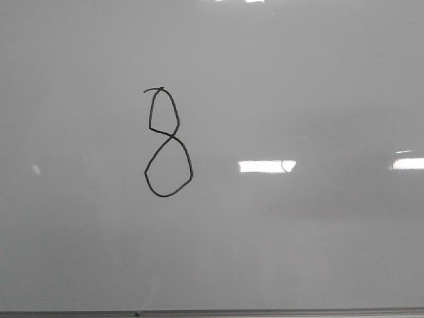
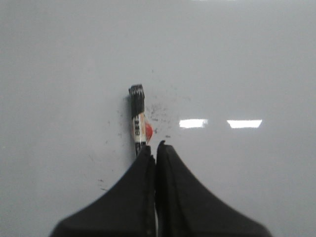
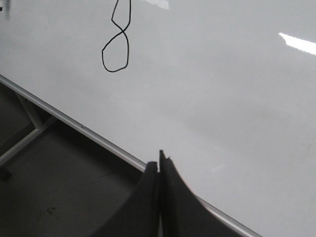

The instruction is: Write number 8 on whiteboard

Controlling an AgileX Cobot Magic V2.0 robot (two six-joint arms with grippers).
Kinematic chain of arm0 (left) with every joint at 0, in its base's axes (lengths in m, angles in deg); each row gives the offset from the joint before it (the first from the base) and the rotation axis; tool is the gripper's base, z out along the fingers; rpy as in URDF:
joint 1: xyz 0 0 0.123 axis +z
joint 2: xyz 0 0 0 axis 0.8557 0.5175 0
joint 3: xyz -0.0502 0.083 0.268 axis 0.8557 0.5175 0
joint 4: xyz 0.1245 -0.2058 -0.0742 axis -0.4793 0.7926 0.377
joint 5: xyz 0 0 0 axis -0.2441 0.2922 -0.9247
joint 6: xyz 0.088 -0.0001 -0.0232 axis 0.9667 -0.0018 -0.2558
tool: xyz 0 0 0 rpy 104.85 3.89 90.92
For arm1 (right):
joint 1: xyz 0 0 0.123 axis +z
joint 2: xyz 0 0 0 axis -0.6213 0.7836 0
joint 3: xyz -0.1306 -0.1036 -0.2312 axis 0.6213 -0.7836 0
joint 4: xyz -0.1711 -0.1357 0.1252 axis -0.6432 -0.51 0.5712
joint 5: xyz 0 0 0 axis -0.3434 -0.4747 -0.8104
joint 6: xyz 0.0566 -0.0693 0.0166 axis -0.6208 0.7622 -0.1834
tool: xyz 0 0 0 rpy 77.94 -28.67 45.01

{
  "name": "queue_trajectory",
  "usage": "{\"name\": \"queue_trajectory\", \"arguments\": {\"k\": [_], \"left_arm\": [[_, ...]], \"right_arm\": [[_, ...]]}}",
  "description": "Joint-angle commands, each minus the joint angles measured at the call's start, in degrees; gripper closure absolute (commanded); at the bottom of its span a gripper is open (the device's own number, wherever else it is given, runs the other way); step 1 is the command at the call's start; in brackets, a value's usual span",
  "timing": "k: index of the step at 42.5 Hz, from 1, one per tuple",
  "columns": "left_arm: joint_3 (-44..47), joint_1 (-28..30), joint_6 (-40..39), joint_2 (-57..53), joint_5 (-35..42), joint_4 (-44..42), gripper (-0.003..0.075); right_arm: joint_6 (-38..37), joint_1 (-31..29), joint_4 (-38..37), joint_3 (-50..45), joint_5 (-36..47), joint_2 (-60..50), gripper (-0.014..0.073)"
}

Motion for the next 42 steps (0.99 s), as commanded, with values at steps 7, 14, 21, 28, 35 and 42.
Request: {"name": "queue_trajectory", "arguments": {"k": [7, 14, 21, 28, 35, 42], "left_arm": [[5.5, 0.8, -0.8, -0.8, 8.9, 0.4, 0.0741], [6.0, 0.8, -0.8, -0.8, 9.2, 0.4, 0.0741], [6.0, 0.8, -0.8, -0.7, 9.2, 0.4, 0.0741], [6.0, 0.8, -0.8, -0.7, 9.2, 0.4, 0.0741], [6.0, 0.8, -0.8, -0.7, 9.2, 0.4, 0.0741], [6.0, 0.8, -0.8, -0.7, 9.2, 0.4, 0.0741]], "right_arm": [[0.1, -0.3, 0.9, 1.5, 3.1, 0.4, 0.0662], [0.1, -0.3, 0.9, 1.5, 3.1, 0.4, 0.0662], [0.1, -0.3, 0.9, 1.5, 3.1, 0.4, 0.0662], [0.1, -0.3, 0.9, 1.5, 3.1, 0.4, 0.0662], [0.1, -0.3, 0.9, 1.5, 3.1, 0.4, 0.0662], [0.1, -0.3, 0.9, 1.5, 3.1, 0.4, 0.0662]]}}
